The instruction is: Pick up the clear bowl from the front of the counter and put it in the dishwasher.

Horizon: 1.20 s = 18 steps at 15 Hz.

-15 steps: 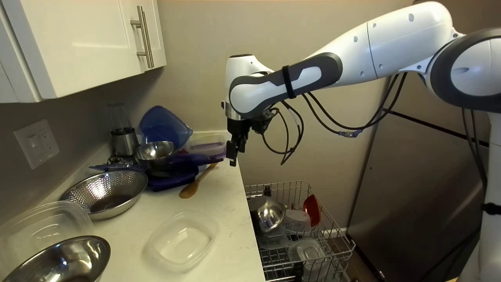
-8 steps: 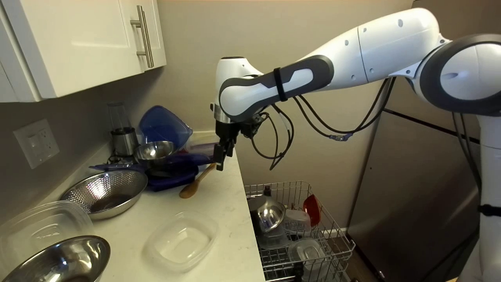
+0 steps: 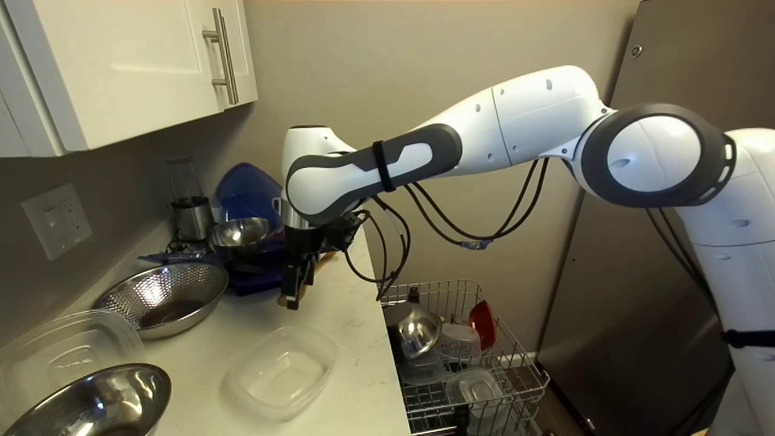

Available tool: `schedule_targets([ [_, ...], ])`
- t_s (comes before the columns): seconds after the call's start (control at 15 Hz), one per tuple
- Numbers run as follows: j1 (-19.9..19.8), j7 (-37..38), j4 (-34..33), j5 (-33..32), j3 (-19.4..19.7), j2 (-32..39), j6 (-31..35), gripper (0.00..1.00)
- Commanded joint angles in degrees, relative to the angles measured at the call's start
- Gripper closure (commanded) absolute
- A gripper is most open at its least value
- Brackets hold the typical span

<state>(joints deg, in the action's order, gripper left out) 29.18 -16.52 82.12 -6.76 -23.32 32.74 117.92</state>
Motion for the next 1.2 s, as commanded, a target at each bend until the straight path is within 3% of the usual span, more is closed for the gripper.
schedule_targets([
  [0.0,1.1,-2.8,-4.5,1.5,-0.2,3.9,-5.4,0.00],
  [0.53,1.6,-4.0,-7.8,1.8,-0.1,7.8,-13.4,0.00],
  [1.13,1.2,-8.0,-10.9,4.4,-0.8,10.8,-16.5,0.00],
])
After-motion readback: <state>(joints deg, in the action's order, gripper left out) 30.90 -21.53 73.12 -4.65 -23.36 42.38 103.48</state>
